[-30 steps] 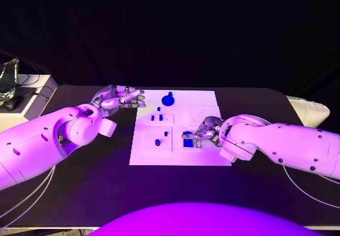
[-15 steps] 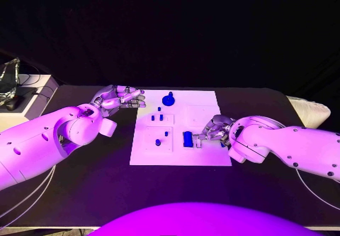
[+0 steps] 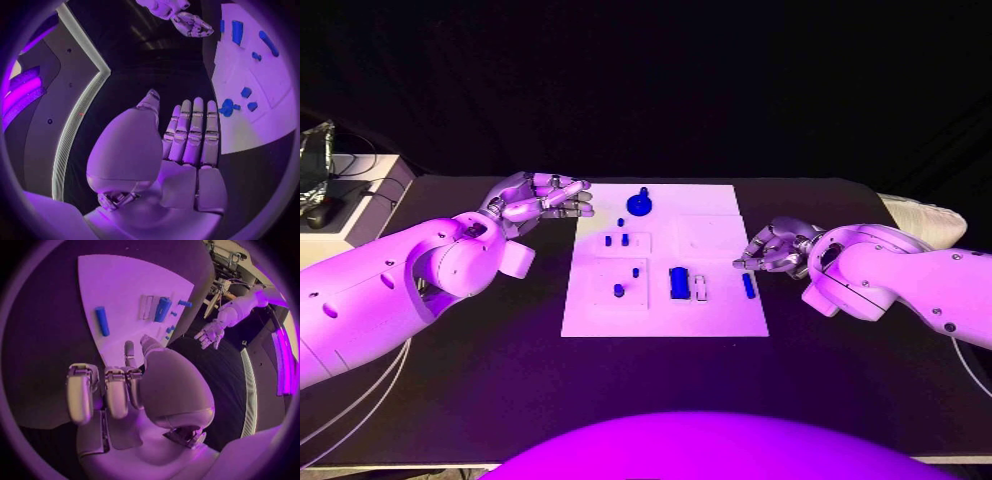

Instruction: Assemble the parts on the task board

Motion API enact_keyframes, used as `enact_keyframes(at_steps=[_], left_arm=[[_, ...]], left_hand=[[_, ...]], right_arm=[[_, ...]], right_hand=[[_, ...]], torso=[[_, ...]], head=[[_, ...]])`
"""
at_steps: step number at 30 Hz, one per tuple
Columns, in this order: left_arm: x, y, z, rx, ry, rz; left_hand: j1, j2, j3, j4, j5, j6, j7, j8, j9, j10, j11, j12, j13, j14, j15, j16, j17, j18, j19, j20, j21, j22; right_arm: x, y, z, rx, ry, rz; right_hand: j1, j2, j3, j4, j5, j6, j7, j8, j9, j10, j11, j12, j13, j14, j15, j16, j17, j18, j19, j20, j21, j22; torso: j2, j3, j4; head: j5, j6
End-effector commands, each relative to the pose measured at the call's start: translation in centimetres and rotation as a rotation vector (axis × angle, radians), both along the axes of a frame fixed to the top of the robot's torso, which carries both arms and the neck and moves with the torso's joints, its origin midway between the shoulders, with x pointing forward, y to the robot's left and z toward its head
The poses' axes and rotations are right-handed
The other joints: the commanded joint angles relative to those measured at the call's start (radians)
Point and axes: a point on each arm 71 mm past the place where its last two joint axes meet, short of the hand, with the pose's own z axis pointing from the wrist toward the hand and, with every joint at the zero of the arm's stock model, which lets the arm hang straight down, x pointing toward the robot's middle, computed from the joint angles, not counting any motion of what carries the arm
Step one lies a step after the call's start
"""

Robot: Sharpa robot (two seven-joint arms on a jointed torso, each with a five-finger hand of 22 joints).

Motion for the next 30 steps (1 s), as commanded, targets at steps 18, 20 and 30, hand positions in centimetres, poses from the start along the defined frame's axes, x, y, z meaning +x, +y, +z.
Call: enact_keyframes(at_steps=[18,20,30], left_arm=[[0.0,-0.3,0.0,-0.021,-0.006,-0.012],[0.0,-0.3,0.0,-0.02,-0.005,-0.012],[0.0,-0.1,0.0,-0.017,-0.002,-0.007]], left_hand=[[0.019,0.027,-0.001,-0.002,-0.005,0.03,0.0,0.008,-0.004,0.022,-0.013,0.008,0.004,0.004,-0.001,-0.013,0.004,0.007,0.01,0.0,0.004,-0.009],[0.02,0.027,-0.001,-0.002,-0.005,0.029,0.001,0.007,-0.005,0.021,-0.013,0.007,0.004,0.004,-0.001,-0.013,0.004,0.007,0.011,0.0,0.004,-0.009],[0.02,0.026,-0.002,-0.001,-0.005,0.027,0.003,0.005,-0.006,0.018,-0.011,0.004,0.003,0.003,0.0,-0.015,0.004,0.006,0.013,0.0,0.004,-0.01]], right_arm=[[0.1,-0.5,-1.7,-0.286,0.063,0.008],[0.1,-0.4,-1.9,-0.293,0.07,0.008],[-0.1,-0.5,-2.7,-0.344,0.085,0.025]], right_hand=[[-0.183,-0.053,-0.016,0.016,0.02,0.074,-0.013,0.007,-0.028,0.106,-0.016,0.002,0.263,0.101,-0.012,0.009,0.251,-0.02,0.091,-0.008,0.029,0.244],[-0.183,-0.053,-0.016,0.016,0.02,0.074,-0.013,0.007,-0.028,0.106,-0.016,0.002,0.263,0.101,-0.012,0.01,0.252,-0.02,0.091,-0.008,0.03,0.245],[-0.183,-0.052,-0.017,0.016,0.02,0.077,-0.014,0.009,-0.028,0.106,-0.017,0.002,0.263,0.101,-0.012,0.01,0.251,-0.02,0.091,-0.008,0.03,0.244]], torso=[[0.004,-0.0026,0.0055],[0.005,-0.004,0.0067],[0.004,-0.0028,0.0049]], head=[[-0.02,0.0],[-0.023,0.0],[-0.021,0.0]])
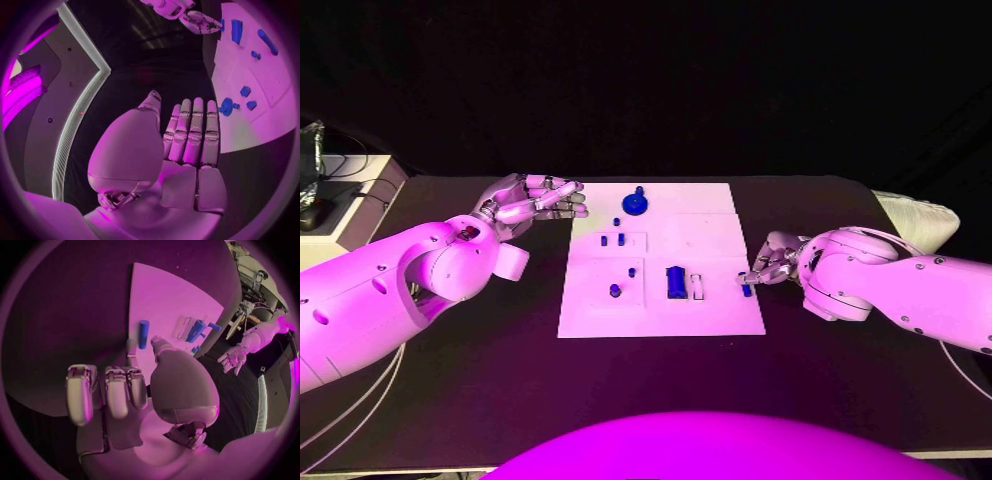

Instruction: Assemble the parts on the task board

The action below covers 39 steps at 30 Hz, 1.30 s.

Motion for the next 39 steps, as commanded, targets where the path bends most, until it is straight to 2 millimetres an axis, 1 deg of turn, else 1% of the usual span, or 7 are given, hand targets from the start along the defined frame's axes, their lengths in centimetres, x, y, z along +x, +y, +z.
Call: enact_keyframes(at_steps=[1,17,21,26,28,32,39], left_arm=[[0.0,-0.1,0.0,-0.012,0.0,-0.008],[0.0,0.0,0.0,-0.009,0.004,-0.003],[0.0,0.0,0.0,-0.007,0.005,-0.002],[0.0,0.1,0.0,-0.005,0.007,0.001],[0.0,0.1,0.0,-0.005,0.008,0.001],[0.0,0.1,-0.1,-0.004,0.009,0.002],[0.0,0.1,-0.1,-0.002,0.011,0.004]], left_hand=[[0.006,0.004,0.001,-0.004,-0.005,0.001,0.004,-0.003,-0.002,0.002,0.005,-0.005,-0.001,0.003,0.0,-0.005,0.001,0.006,0.006,0.0,0.004,-0.001],[0.005,0.003,0.0,-0.003,-0.005,0.0,0.005,-0.004,-0.002,0.001,0.006,-0.006,-0.001,0.002,0.001,-0.006,0.001,0.006,0.006,0.0,0.004,-0.002],[0.005,0.003,0.0,-0.003,-0.005,0.0,0.005,-0.004,-0.003,0.0,0.006,-0.006,-0.001,0.002,0.001,-0.006,0.002,0.005,0.005,0.0,0.004,-0.003],[0.005,0.004,0.0,-0.002,-0.005,0.0,0.006,-0.004,-0.003,0.0,0.006,-0.006,-0.001,0.002,0.001,-0.006,0.002,0.005,0.005,0.0,0.003,-0.003],[0.006,0.004,0.0,-0.003,-0.005,0.0,0.006,-0.004,-0.003,0.0,0.007,-0.006,-0.001,0.002,0.001,-0.006,0.002,0.005,0.005,0.0,0.003,-0.003],[0.006,0.004,0.0,-0.002,-0.005,-0.001,0.007,-0.005,-0.003,-0.001,0.007,-0.007,-0.001,0.002,0.001,-0.006,0.002,0.005,0.005,0.0,0.003,-0.004],[0.006,0.004,0.0,-0.002,-0.005,-0.003,0.01,-0.007,-0.005,-0.003,0.009,-0.008,-0.002,0.003,0.002,-0.007,0.002,0.005,0.005,0.0,0.003,-0.005]], right_arm=[[-0.1,0.0,-0.2,-0.067,0.008,0.027],[-0.6,0.8,-0.7,-0.086,0.029,0.076],[-0.7,1.1,-0.8,-0.082,0.031,0.08],[-0.7,1.3,-1.0,-0.078,0.029,0.082],[-0.8,1.3,-1.0,-0.075,0.027,0.083],[-0.7,1.4,-1.0,-0.069,0.021,0.082],[-0.8,1.6,-0.8,-0.05,-0.005,0.081]], right_hand=[[-0.006,0.001,-0.005,-0.001,0.002,0.006,-0.001,0.005,0.0,0.103,-0.006,0.002,0.263,0.101,-0.004,0.006,0.251,-0.008,0.091,-0.008,0.006,0.244],[0.054,-0.006,0.008,-0.011,0.01,0.006,-0.006,0.017,0.007,0.103,-0.011,0.002,0.263,0.101,-0.009,0.005,0.249,-0.008,0.09,-0.013,0.005,0.244],[0.14,-0.01,0.066,-0.021,-0.018,-0.003,-0.008,0.018,0.005,0.103,-0.013,0.002,0.263,0.101,-0.011,0.005,0.248,-0.007,0.09,-0.015,0.004,0.243],[0.203,-0.03,0.157,-0.041,0.075,-0.006,-0.007,0.017,0.0,0.103,-0.013,0.002,0.263,0.1,-0.012,0.004,0.247,-0.007,0.09,-0.017,0.002,0.243],[0.209,-0.037,0.188,-0.046,0.083,-0.006,-0.007,0.018,0.0,0.103,-0.013,0.002,0.263,0.1,-0.011,0.004,0.246,-0.007,0.089,-0.017,0.0,0.242],[0.207,-0.057,0.32,-0.085,0.164,-0.013,-0.003,0.029,0.009,0.103,-0.011,0.002,0.263,0.1,-0.009,0.004,0.247,-0.007,0.09,-0.015,0.003,0.243],[0.16,-0.053,0.418,-0.125,0.155,-0.025,-0.001,0.049,0.031,0.103,-0.009,0.002,0.263,0.1,-0.007,0.004,0.246,-0.007,0.089,-0.013,0.003,0.243]], torso=[[-0.001,0.0008,0.0003],[-0.001,0.0017,0.0003],[-0.001,0.0015,0.0007],[-0.001,0.0016,0.0005],[-0.001,0.0015,0.0003],[-0.001,0.0013,0.0005],[-0.001,0.0019,0.0004]], head=[[0.001,0.0],[0.001,0.0],[0.0,0.0],[0.0,0.0],[0.001,0.0],[0.002,0.0],[0.003,0.0]])
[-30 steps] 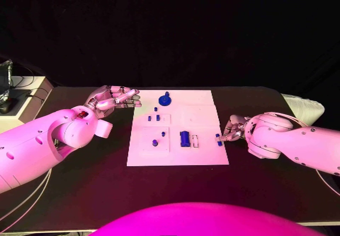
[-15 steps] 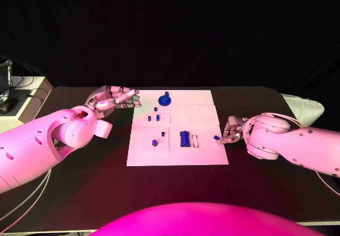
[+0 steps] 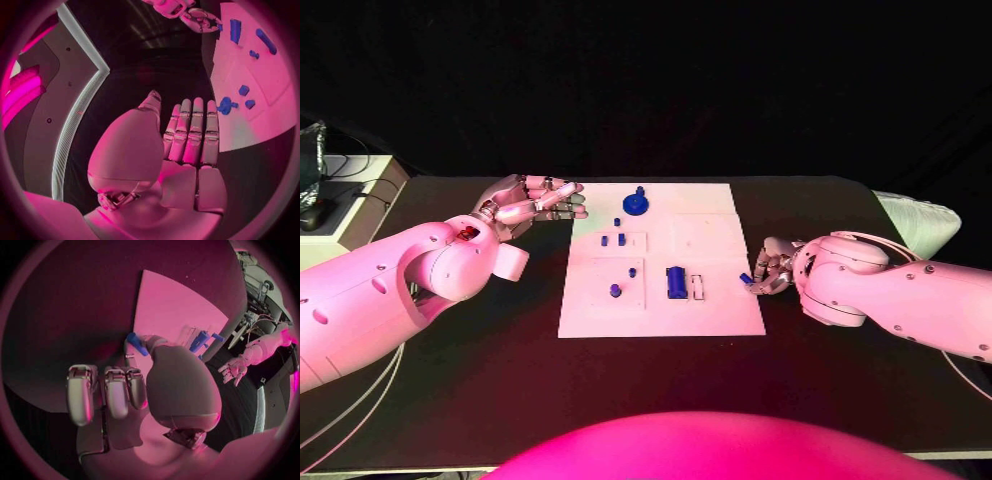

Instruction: Assemble the parts on the task board

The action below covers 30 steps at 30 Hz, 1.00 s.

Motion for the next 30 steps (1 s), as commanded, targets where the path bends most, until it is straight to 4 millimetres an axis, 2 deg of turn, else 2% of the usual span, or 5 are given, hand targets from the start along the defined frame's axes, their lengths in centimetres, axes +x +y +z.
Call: enact_keyframes(at_steps=[1,7,20,30], left_arm=[[0.0,-0.1,0.0,-0.008,0.001,-0.001],[0.0,0.0,0.0,-0.006,0.004,0.001],[0.0,-0.1,-0.1,-0.005,0.011,-0.002],[0.0,-0.1,-0.1,-0.004,0.013,-0.001]], left_hand=[[0.006,0.004,0.0,-0.002,-0.005,0.001,0.006,-0.007,-0.001,0.001,0.005,-0.004,-0.001,0.003,0.002,-0.007,0.001,0.005,0.005,0.0,0.003,-0.001],[0.006,0.005,0.0,-0.002,-0.005,0.0,0.008,-0.008,-0.002,0.0,0.006,-0.005,-0.002,0.003,0.002,-0.007,0.002,0.005,0.005,0.0,0.002,-0.002],[0.006,0.006,-0.001,-0.001,-0.005,-0.001,0.01,-0.009,-0.003,-0.001,0.007,-0.005,-0.002,0.003,0.003,-0.008,0.002,0.005,0.005,0.0,0.002,-0.003],[0.005,0.006,-0.001,-0.001,-0.005,-0.002,0.011,-0.009,-0.004,-0.002,0.008,-0.005,-0.002,0.003,0.004,-0.008,0.002,0.005,0.005,0.0,0.002,-0.003]], right_arm=[[-0.4,0.7,-0.1,0.03,-0.01,0.031],[-0.5,0.6,0.6,0.053,-0.049,0.029],[-0.3,1.6,4.1,0.118,-0.128,0.041],[-0.5,2.9,4.0,0.191,-0.082,0.013]], right_hand=[[-0.027,0.008,0.172,-0.157,-0.01,-0.007,0.001,0.009,0.006,0.103,-0.002,0.002,0.263,0.1,-0.001,0.004,0.247,-0.007,0.093,-0.002,-0.002,0.243],[-0.062,0.018,0.209,-0.172,-0.025,-0.009,0.0,0.019,0.016,0.103,-0.003,0.002,0.263,0.1,-0.001,0.004,0.245,-0.007,0.093,-0.002,-0.001,0.244],[-0.083,0.014,0.224,-0.186,-0.046,-0.007,-0.003,0.027,0.022,0.103,-0.005,0.002,0.263,0.1,-0.002,0.004,0.245,-0.008,0.094,-0.003,0.003,0.244],[-0.095,0.01,0.225,-0.188,-0.052,-0.007,-0.003,0.028,0.024,0.103,-0.005,0.002,0.263,0.099,-0.003,0.003,0.243,-0.007,0.093,-0.003,0.0,0.244]], torso=[[0.0,0.0006,0.0],[0.0,0.0005,-0.0007],[-0.001,-0.0003,0.0006],[-0.001,-0.0019,-0.0005]], head=[[0.001,0.0],[0.002,0.0],[-0.001,0.0],[-0.002,0.0]])
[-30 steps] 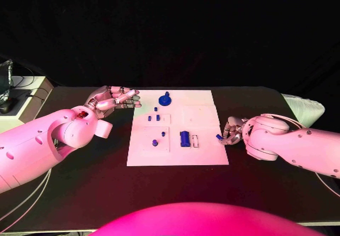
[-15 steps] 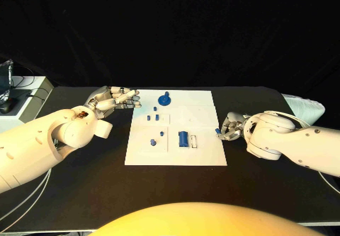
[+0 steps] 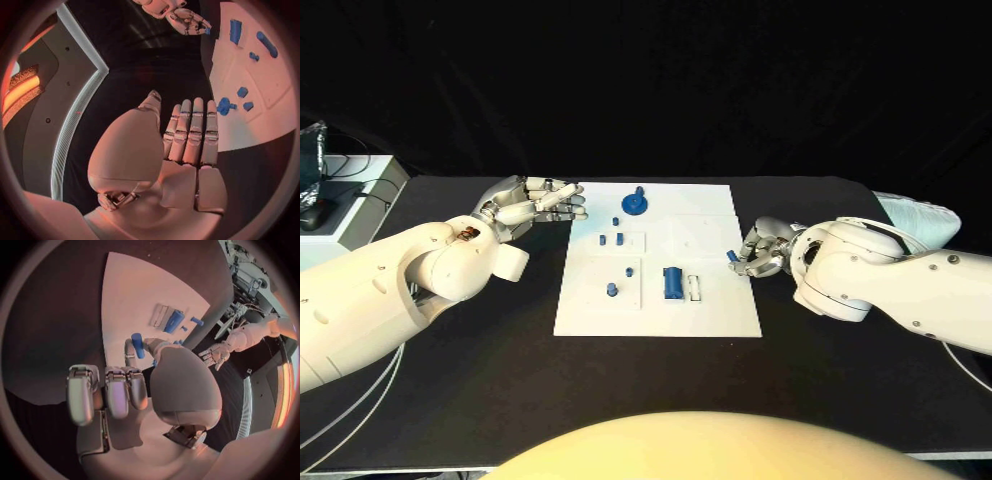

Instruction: Assemble the parts on the task board

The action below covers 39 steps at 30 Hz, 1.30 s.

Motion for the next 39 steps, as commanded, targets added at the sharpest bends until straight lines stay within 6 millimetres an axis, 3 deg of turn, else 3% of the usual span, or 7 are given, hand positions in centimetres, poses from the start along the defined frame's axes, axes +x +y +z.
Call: enact_keyframes(at_steps=[1,12,17,24,39], left_arm=[[0.0,-0.2,0.0,-0.01,0.001,-0.004],[0.0,-0.3,0.0,-0.012,0.002,-0.007],[0.0,-0.3,0.0,-0.011,0.002,-0.007],[0.0,-0.3,0.0,-0.011,0.003,-0.008],[0.0,-0.2,0.0,-0.009,0.006,-0.009]], left_hand=[[0.005,0.006,-0.001,-0.001,-0.005,0.002,0.008,-0.005,-0.002,0.001,0.005,-0.006,-0.001,0.003,0.004,-0.004,0.001,0.005,0.005,0.0,0.002,-0.001],[0.004,0.006,-0.002,-0.001,-0.005,0.001,0.009,-0.006,-0.002,0.001,0.006,-0.006,-0.001,0.002,0.004,-0.005,0.001,0.005,0.004,0.001,0.001,-0.002],[0.004,0.006,-0.002,-0.001,-0.005,0.001,0.009,-0.006,-0.002,0.001,0.006,-0.006,-0.001,0.002,0.004,-0.005,0.001,0.005,0.004,0.001,0.001,-0.002],[0.004,0.006,-0.002,-0.001,-0.005,0.001,0.009,-0.006,-0.002,0.001,0.006,-0.006,-0.001,0.002,0.004,-0.005,0.001,0.005,0.004,0.001,0.001,-0.002],[0.002,0.006,-0.003,0.0,-0.006,0.001,0.01,-0.007,-0.003,0.0,0.007,-0.005,-0.001,0.002,0.005,-0.006,0.002,0.004,0.003,0.001,0.001,-0.004]], right_arm=[[-0.1,0.8,-0.4,0.071,0.048,-0.025],[-0.8,3.2,-3.1,0.166,0.169,-0.054],[-1.0,3.9,-3.7,0.179,0.197,-0.052],[-1.1,4.5,-4.1,0.194,0.203,-0.048],[-0.9,4.9,-4.1,0.201,0.194,-0.047]], right_hand=[[-0.012,0.003,0.156,-0.154,-0.008,-0.001,-0.009,0.005,0.002,0.103,-0.006,0.002,0.263,0.099,-0.003,0.003,0.243,-0.007,0.093,-0.003,0.0,0.244],[-0.075,0.005,0.153,-0.145,-0.082,-0.001,-0.011,0.008,0.002,0.103,-0.008,0.002,0.263,0.098,-0.005,0.001,0.238,-0.006,0.092,-0.005,-0.006,0.242],[-0.112,0.005,0.134,-0.127,-0.066,0.005,-0.012,0.008,-0.001,0.103,-0.008,0.002,0.263,0.098,-0.005,0.0,0.236,-0.006,0.092,-0.005,-0.008,0.242],[-0.13,0.007,0.123,-0.117,-0.075,0.01,-0.013,0.007,-0.006,0.103,-0.009,0.002,0.263,0.098,-0.005,0.001,0.238,-0.006,0.092,-0.006,-0.007,0.242],[-0.136,0.008,0.12,-0.113,-0.079,0.012,-0.013,0.007,-0.008,0.103,-0.009,0.002,0.263,0.098,-0.006,0.0,0.237,-0.006,0.092,-0.006,-0.007,0.242]], torso=[[0.001,-0.001,-0.0011],[0.002,0.0013,0.0008],[0.002,0.0001,-0.0004],[0.002,0.0018,-0.0006],[0.002,0.0009,-0.0003]], head=[[-0.002,0.0],[-0.007,0.0],[-0.005,0.0],[-0.006,0.0],[-0.004,0.0]])
